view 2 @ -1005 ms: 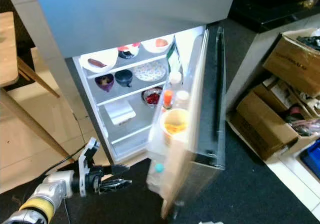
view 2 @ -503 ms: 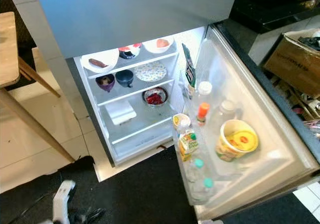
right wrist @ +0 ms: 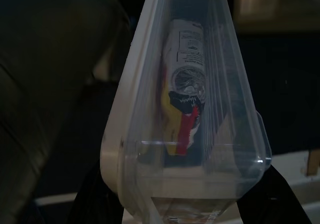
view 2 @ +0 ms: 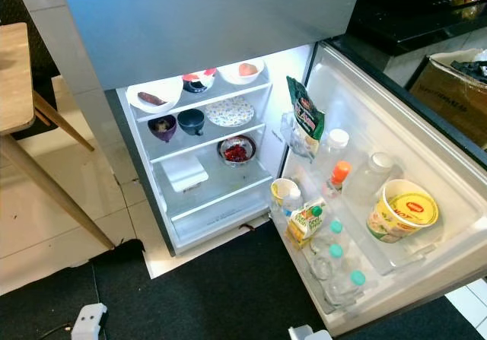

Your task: Restocking fridge

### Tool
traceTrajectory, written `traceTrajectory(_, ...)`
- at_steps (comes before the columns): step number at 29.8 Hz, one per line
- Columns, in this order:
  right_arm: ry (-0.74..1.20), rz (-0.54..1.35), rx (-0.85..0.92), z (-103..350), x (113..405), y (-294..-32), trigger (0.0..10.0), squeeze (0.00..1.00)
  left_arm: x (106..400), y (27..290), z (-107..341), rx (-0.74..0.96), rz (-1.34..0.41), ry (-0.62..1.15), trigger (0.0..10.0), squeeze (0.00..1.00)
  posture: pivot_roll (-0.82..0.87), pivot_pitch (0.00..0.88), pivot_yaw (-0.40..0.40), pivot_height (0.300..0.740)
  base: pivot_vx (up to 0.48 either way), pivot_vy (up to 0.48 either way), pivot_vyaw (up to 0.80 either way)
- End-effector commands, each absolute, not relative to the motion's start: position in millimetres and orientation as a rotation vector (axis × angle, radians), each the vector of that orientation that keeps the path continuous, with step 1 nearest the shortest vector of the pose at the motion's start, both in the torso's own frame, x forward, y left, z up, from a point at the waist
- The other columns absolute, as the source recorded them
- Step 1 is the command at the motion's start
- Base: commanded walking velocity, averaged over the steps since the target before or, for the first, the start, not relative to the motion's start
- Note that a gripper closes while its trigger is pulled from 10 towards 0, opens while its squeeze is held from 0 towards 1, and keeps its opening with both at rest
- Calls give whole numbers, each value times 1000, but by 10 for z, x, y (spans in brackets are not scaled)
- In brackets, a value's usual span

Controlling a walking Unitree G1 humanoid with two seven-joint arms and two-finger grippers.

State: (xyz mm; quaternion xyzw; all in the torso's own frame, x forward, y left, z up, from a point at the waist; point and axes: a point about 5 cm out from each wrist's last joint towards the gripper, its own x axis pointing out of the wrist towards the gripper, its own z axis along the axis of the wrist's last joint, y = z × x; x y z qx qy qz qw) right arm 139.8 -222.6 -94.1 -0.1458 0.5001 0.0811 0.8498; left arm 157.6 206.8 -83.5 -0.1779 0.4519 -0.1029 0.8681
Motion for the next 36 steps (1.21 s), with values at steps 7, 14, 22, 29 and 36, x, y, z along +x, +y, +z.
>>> traceTrajectory(7,842,293,-233,-727,1931,-1933,10000,0,1548,1887,-896,-345,-210,978,10000,0,-104,113,-12,740,0,0,0)
traceTrajectory(14,675,323,-161,-482,2321,-1806,10000,0,1540,1890,-906,-332,-186,982,10000,0,-98,111,-16,740,0,0,0)
traceTrajectory(22,425,327,-89,5,2881,-1722,10000,0,1507,1899,-920,-318,-180,994,10000,0,-97,107,-19,740,0,0,0)
traceTrajectory(29,408,447,-91,62,2951,-1463,10000,0,1518,1862,-925,-300,-170,990,10000,0,-73,94,-28,740,0,0,343)
traceTrajectory(36,477,477,-57,-96,2798,-1382,10000,0,1516,1832,-931,-292,-177,991,10000,0,-68,87,-25,740,0,0,792)
